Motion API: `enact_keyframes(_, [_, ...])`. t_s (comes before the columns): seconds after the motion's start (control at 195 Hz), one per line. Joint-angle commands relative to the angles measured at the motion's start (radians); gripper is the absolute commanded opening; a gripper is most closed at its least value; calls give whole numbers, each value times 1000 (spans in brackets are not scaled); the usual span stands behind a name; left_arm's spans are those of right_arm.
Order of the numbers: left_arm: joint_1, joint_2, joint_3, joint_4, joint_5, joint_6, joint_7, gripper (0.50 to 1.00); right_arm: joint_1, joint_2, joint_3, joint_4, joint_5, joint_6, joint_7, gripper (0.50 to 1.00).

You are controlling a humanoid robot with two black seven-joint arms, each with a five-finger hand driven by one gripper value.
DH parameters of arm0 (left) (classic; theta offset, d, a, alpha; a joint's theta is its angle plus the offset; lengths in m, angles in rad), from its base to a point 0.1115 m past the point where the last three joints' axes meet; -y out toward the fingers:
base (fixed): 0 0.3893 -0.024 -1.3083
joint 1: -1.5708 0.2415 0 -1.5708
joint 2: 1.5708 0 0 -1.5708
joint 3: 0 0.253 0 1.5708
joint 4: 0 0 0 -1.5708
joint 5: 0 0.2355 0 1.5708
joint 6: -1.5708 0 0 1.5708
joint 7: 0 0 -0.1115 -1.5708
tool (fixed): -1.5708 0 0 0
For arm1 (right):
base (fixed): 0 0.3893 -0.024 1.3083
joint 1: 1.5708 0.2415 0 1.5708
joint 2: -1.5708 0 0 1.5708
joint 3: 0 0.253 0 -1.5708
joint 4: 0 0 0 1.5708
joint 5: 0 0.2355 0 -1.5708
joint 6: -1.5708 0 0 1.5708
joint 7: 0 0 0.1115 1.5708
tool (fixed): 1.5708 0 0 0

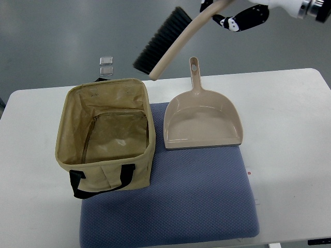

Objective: Put pink broom in yellow bag with right hand
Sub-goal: 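Lower the brush bristles-first into the tan fabric bag, then open the right hand to release the brush inside the bag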

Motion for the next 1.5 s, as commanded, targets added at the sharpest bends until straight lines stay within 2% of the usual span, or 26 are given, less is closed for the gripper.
enact_keyframes(0.0, [0,0,0,0,0,0,0,1000,49,111,-33,-23,-25,29,-17,500])
enact_keyframes(0.133, [0,0,0,0,0,0,0,1000,85,231,-107,-57,-59,31,-22,500])
enact_keyframes(0.323, [0,0,0,0,0,0,0,1000,89,346,-179,-100,-137,23,-22,500])
enact_keyframes(0.441, [0,0,0,0,0,0,0,1000,89,383,-213,-135,-160,6,-22,500])
enact_keyframes(0.564, [0,0,0,0,0,0,0,1000,90,399,-260,-168,-166,-44,-22,500])
enact_keyframes(0.707, [0,0,0,0,0,0,0,1000,87,407,-280,-178,-165,-50,-20,500])
enact_keyframes(0.712, [0,0,0,0,0,0,0,1000,85,409,-280,-180,-165,-50,-20,521])
enact_keyframes(0.717, [0,0,0,0,0,0,0,1000,85,409,-280,-180,-165,-50,-20,521])
enact_keyframes(0.723, [0,0,0,0,0,0,0,1000,85,410,-280,-180,-165,-50,-20,553])
enact_keyframes(0.728, [0,0,0,0,0,0,0,1000,85,410,-280,-180,-165,-50,-20,554])
enact_keyframes(0.733, [0,0,0,0,0,0,0,1000,85,413,-280,-180,-163,-50,-20,592])
enact_keyframes(0.738, [0,0,0,0,0,0,0,1000,85,413,-280,-180,-163,-50,-20,592])
enact_keyframes(0.743, [0,0,0,0,0,0,0,1000,84,415,-280,-180,-163,-50,-19,631])
enact_keyframes(0.748, [0,0,0,0,0,0,0,1000,84,415,-280,-180,-163,-50,-19,631])
enact_keyframes(0.753, [0,0,0,0,0,0,0,1000,84,416,-280,-180,-163,-50,-19,666])
enact_keyframes(0.758, [0,0,0,0,0,0,0,1000,84,416,-280,-180,-163,-50,-19,666])
enact_keyframes(0.764, [0,0,0,0,0,0,0,1000,82,418,-280,-180,-163,-50,-19,688])
enact_keyframes(0.84, [0,0,0,0,2,0,0,1000,82,421,-279,-180,-160,-50,-17,756])
enact_keyframes(0.861, [0,0,0,0,0,0,0,1000,81,421,-279,-180,-160,-50,-17,760])
enact_keyframes(0.938, [0,0,0,0,0,0,0,1000,79,423,-276,-183,-155,-50,-17,860])
enact_keyframes(1.03, [0,0,0,0,0,0,0,1000,78,423,-274,-184,-152,-52,-16,895])
enact_keyframes(1.122, [0,0,0,0,0,0,0,1000,76,418,-265,-184,-148,-58,-16,895])
enact_keyframes(1.297, [0,0,0,0,0,0,0,1000,69,372,-234,-184,-122,-113,-19,895])
enact_keyframes(1.496, [0,0,0,0,0,0,0,1000,-13,295,-72,-186,73,-102,-32,895])
